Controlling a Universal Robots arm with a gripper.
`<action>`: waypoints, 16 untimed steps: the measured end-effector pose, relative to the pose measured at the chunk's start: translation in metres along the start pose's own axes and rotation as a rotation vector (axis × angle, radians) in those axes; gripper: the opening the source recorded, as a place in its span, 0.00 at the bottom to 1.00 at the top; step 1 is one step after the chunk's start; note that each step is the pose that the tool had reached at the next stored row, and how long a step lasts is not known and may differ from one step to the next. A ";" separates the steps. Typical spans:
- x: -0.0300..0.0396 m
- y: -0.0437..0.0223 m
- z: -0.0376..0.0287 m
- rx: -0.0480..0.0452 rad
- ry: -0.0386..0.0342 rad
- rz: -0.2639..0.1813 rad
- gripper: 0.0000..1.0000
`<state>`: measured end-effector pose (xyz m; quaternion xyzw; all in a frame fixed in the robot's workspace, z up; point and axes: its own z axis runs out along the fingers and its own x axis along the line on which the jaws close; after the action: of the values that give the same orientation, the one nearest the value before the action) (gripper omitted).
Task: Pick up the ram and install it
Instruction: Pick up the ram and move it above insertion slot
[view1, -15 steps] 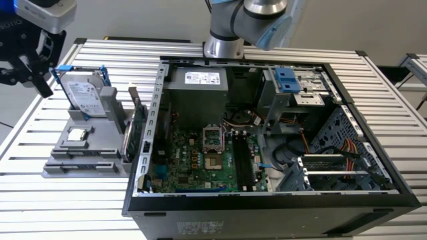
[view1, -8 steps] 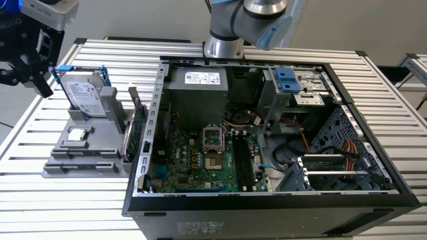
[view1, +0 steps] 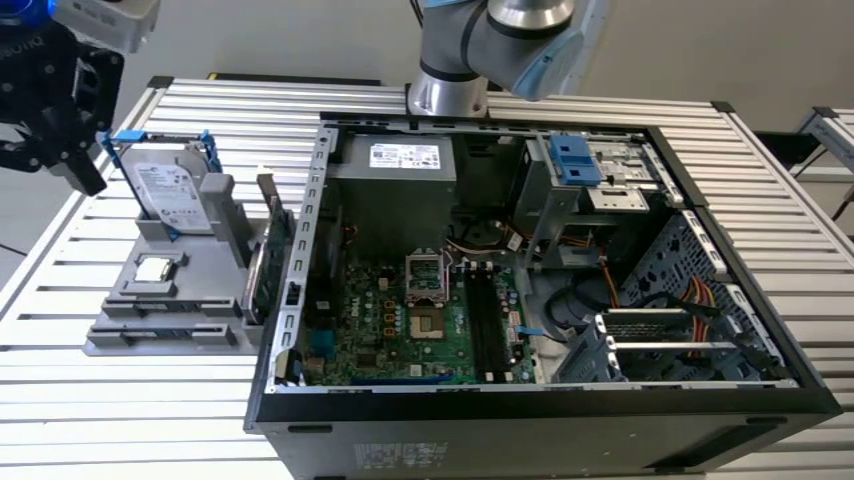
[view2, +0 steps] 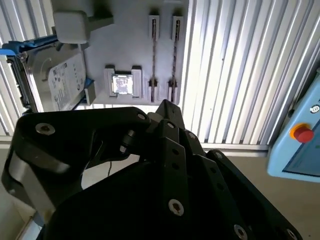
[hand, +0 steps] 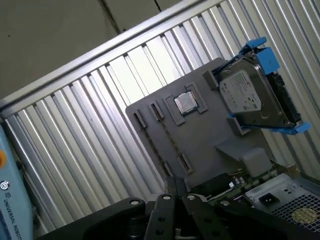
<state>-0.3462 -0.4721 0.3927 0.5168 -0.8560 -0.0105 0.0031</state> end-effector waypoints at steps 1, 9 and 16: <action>0.0000 0.0000 0.0000 -0.0001 0.0003 -0.014 0.00; 0.0000 0.0001 0.0000 -0.0008 0.0032 -0.152 0.00; 0.0000 0.0000 0.0001 -0.0015 0.0058 -0.277 0.00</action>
<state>-0.3462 -0.4721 0.3926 0.6303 -0.7763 -0.0100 0.0045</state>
